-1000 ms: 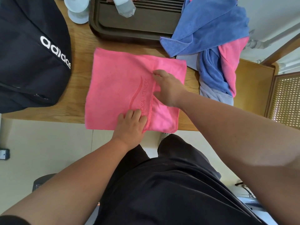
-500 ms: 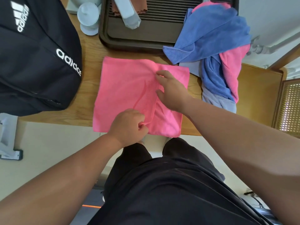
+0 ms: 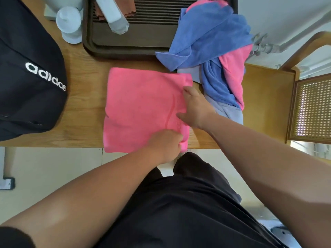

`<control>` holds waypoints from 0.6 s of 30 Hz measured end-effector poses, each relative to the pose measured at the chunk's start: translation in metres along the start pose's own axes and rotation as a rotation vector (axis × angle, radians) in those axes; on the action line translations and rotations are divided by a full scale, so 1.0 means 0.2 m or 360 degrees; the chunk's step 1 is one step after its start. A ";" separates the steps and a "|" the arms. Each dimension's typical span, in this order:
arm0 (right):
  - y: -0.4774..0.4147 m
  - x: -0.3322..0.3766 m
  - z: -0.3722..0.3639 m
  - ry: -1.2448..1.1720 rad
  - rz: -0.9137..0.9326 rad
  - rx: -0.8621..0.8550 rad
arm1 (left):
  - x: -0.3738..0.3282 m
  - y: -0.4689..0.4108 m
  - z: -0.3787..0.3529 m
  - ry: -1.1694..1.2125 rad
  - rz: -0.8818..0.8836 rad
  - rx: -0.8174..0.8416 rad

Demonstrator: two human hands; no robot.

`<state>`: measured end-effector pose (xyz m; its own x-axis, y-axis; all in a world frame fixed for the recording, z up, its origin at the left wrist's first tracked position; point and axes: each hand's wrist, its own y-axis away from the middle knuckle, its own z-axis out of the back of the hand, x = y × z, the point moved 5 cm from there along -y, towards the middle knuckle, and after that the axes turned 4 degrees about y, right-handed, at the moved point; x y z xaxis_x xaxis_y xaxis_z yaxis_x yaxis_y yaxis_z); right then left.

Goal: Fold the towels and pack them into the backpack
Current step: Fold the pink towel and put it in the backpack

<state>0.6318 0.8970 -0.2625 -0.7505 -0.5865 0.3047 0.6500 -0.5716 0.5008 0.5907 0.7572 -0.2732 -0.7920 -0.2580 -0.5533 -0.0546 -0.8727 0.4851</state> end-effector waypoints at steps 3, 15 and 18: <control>-0.02 -0.01 0.00 0.0048 0.0006 -0.0012 | 0.04 -0.02 -0.02 -0.0005 0.0031 0.0060; 0.11 -0.02 0.04 -0.0061 -0.0002 -0.0479 | -0.04 0.02 0.04 0.0312 -0.0123 0.0054; 0.11 -0.02 0.00 0.0128 -0.0147 -0.0282 | -0.03 0.01 0.01 0.0240 -0.0033 0.0111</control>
<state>0.6490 0.8871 -0.2536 -0.8005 -0.5669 0.1946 0.5951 -0.7128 0.3712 0.5940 0.7587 -0.2671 -0.6904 -0.3041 -0.6564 -0.1161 -0.8490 0.5155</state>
